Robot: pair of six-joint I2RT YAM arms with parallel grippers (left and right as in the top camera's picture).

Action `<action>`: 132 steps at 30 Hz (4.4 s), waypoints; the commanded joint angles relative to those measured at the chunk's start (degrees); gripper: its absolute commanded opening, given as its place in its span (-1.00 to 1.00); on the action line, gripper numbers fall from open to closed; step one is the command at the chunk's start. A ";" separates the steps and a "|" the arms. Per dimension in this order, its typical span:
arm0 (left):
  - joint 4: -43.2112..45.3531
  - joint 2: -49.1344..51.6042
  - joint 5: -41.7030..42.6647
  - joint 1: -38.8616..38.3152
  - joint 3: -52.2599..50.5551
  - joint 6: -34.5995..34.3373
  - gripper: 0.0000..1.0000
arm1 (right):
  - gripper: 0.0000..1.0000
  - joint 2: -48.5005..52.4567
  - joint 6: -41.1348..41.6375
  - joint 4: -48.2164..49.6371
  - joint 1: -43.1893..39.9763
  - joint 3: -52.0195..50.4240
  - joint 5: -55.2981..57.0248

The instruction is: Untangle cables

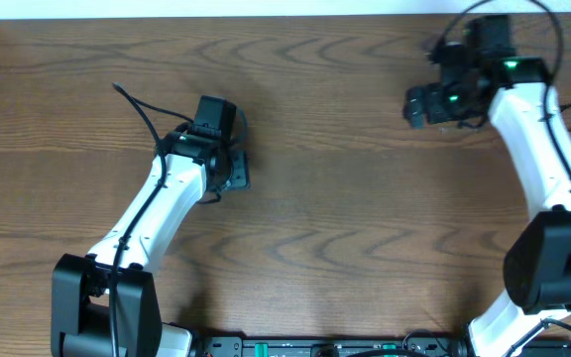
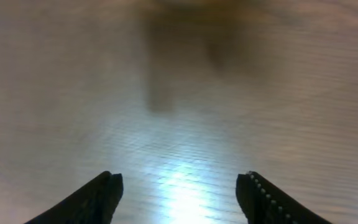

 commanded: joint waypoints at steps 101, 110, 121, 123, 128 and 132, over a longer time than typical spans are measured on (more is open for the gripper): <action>-2.23 -61.53 4.52 0.68 -24.46 -1.36 0.96 | 0.99 -105.72 3.37 49.05 -1.46 -91.45 8.68; -7.56 -64.43 4.00 0.68 -24.46 -0.94 0.96 | 0.99 -105.72 3.37 49.05 -1.46 -91.45 8.68; 16.46 -84.17 5.95 8.04 -45.48 5.66 0.96 | 0.98 -105.72 3.37 49.05 -1.46 -91.45 8.68; 22.43 -87.58 6.27 9.46 -49.99 6.21 0.96 | 0.98 -105.72 3.37 49.05 -1.46 -91.45 8.68; 40.30 -91.62 6.29 11.39 -58.80 9.90 0.95 | 0.99 -105.72 3.37 49.05 -1.46 -91.45 8.68; 51.01 -91.67 6.23 11.41 -62.69 16.65 0.96 | 0.99 -105.72 3.37 49.05 -1.46 -91.45 8.68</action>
